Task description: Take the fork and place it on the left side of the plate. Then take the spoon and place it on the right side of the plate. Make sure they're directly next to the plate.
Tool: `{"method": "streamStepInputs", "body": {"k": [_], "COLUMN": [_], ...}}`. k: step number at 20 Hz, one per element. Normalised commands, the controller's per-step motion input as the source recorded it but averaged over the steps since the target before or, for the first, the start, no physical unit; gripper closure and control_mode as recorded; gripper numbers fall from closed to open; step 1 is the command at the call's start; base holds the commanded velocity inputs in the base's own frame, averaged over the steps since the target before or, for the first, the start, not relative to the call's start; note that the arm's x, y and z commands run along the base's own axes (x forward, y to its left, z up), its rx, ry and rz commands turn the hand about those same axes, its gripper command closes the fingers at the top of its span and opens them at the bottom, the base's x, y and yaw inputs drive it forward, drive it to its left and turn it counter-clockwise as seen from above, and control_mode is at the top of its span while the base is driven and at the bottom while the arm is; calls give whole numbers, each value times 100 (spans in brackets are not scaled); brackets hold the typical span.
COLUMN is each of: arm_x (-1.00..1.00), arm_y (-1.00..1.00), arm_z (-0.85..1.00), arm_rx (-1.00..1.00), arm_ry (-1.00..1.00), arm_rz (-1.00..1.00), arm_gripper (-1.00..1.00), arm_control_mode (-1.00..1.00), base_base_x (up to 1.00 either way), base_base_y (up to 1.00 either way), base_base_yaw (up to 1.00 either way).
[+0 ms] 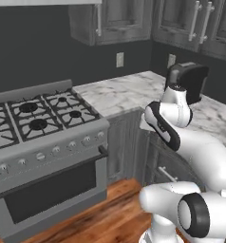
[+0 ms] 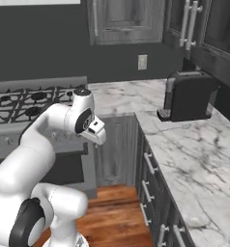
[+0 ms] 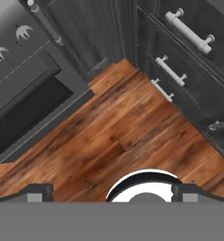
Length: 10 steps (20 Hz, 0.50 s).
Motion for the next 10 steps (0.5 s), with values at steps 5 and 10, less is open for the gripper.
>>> {"method": "streamStepInputs", "body": {"k": [5, 10], "arm_x": [0, 0], "arm_y": [0, 0], "arm_z": [0, 0], "arm_rx": [0, 0], "arm_ry": [0, 0], "arm_rz": [0, 0], "arm_gripper": [-100, -100], "arm_control_mode": [100, 100], "base_base_x": [67, 80], "base_base_y": [0, 2], "base_base_yaw": [0, -24]}}
